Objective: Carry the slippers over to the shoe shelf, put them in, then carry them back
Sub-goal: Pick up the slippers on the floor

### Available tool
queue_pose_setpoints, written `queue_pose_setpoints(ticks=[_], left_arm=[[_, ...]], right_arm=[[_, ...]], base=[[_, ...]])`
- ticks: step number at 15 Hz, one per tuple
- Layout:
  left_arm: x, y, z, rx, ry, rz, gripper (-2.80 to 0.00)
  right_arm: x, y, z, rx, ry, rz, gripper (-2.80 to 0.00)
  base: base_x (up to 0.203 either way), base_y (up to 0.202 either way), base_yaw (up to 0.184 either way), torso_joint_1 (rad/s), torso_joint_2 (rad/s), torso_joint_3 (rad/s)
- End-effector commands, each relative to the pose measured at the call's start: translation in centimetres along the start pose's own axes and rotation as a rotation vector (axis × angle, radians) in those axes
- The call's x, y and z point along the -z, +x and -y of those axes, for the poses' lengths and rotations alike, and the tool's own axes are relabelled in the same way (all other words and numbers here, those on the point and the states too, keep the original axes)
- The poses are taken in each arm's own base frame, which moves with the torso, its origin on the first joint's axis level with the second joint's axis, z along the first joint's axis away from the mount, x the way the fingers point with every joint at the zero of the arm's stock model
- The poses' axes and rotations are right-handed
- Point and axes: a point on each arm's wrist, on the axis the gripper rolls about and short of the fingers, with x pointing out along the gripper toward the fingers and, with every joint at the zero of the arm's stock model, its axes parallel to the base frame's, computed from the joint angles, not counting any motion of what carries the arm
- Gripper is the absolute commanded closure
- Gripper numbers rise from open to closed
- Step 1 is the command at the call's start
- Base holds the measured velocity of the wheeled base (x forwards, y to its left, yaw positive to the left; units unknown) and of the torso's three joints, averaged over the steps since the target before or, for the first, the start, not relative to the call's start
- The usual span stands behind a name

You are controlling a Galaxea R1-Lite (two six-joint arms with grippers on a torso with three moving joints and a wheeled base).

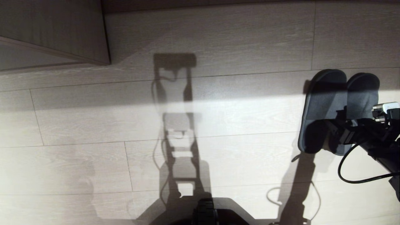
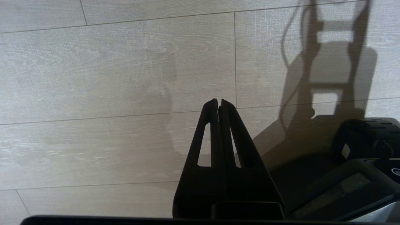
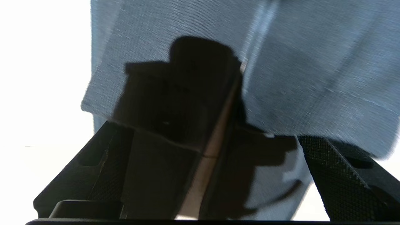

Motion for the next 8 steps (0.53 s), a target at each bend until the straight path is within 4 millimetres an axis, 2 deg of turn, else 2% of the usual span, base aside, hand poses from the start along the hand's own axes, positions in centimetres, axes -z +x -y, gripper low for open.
queue_pose_setpoints(ticks=[1,8], left_arm=[[0.00,0.00,0.00,0.001,0.000,0.001,0.00],[0.00,-0.01,0.00,0.000,0.000,0.001,0.00]], right_arm=[[0.19,0.58,0.14,-0.016,-0.004,0.010,-2.80],[-0.09,1.39,0.50,-0.015,-0.042,0.036,-2.80]], base=[[0.000,0.000,0.000,0.000,0.00,0.000],[0.000,0.000,0.000,0.000,0.00,0.000]])
